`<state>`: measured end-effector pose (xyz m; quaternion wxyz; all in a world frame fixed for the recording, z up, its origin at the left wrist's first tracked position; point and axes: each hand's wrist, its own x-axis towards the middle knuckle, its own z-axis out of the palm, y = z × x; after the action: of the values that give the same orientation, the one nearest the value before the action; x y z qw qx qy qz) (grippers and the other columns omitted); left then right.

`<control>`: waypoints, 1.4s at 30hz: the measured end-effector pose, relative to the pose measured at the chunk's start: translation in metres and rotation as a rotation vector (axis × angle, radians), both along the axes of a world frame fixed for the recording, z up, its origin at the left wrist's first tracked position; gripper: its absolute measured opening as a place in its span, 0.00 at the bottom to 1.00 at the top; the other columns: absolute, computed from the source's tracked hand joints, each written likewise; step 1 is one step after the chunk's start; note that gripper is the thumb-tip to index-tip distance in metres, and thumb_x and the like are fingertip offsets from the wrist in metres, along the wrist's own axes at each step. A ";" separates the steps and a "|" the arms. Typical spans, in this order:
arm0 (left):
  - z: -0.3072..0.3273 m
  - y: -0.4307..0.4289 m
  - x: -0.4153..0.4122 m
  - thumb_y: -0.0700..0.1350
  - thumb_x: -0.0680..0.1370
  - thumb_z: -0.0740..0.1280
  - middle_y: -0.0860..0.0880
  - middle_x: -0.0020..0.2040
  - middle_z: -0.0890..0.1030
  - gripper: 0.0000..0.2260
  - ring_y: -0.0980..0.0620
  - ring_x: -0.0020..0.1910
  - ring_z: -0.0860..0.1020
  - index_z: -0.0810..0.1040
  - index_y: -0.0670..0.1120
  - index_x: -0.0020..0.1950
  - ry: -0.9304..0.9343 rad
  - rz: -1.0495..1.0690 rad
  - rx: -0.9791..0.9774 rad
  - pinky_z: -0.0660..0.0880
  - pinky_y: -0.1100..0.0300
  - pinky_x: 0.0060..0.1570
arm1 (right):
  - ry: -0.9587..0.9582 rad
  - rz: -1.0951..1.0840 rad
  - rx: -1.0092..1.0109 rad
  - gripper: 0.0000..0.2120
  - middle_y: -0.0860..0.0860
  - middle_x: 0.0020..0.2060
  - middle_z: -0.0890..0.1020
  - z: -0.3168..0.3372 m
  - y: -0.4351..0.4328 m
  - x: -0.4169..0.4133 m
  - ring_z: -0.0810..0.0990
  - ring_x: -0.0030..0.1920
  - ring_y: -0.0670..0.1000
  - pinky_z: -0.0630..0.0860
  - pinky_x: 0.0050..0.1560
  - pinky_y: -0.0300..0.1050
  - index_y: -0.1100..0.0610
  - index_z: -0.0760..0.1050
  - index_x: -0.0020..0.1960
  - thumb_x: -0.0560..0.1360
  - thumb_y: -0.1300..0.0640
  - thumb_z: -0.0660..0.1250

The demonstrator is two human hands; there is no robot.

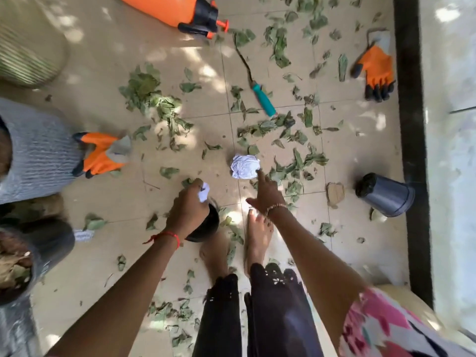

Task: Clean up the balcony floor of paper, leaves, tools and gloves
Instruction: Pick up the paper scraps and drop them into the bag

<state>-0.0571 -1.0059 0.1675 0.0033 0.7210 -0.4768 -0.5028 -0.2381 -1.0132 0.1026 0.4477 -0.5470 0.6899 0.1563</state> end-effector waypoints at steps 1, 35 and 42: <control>-0.011 -0.006 0.000 0.33 0.76 0.59 0.36 0.52 0.76 0.07 0.34 0.51 0.73 0.71 0.42 0.51 0.009 -0.021 -0.010 0.62 0.61 0.39 | 0.023 0.037 -0.027 0.41 0.59 0.70 0.63 -0.010 -0.013 -0.001 0.60 0.70 0.61 0.63 0.68 0.57 0.58 0.46 0.75 0.72 0.57 0.69; 0.061 -0.059 -0.068 0.36 0.75 0.63 0.42 0.53 0.76 0.06 0.40 0.51 0.75 0.70 0.42 0.51 0.014 0.055 -0.135 0.74 0.50 0.52 | -0.057 -0.222 -0.228 0.20 0.60 0.48 0.81 0.089 -0.072 -0.010 0.79 0.47 0.61 0.74 0.44 0.49 0.58 0.68 0.63 0.71 0.62 0.63; 0.118 -0.072 -0.082 0.39 0.75 0.69 0.38 0.55 0.77 0.14 0.41 0.55 0.75 0.73 0.35 0.57 0.084 0.374 -0.065 0.67 0.60 0.47 | -0.359 -0.547 -0.294 0.21 0.52 0.39 0.79 0.158 -0.078 -0.022 0.76 0.38 0.53 0.76 0.39 0.47 0.60 0.74 0.55 0.64 0.68 0.72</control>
<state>-0.1388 -1.0776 0.2858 0.1399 0.7749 -0.3499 -0.5075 -0.2605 -1.0908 0.2606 0.5035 -0.4193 0.7362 -0.1692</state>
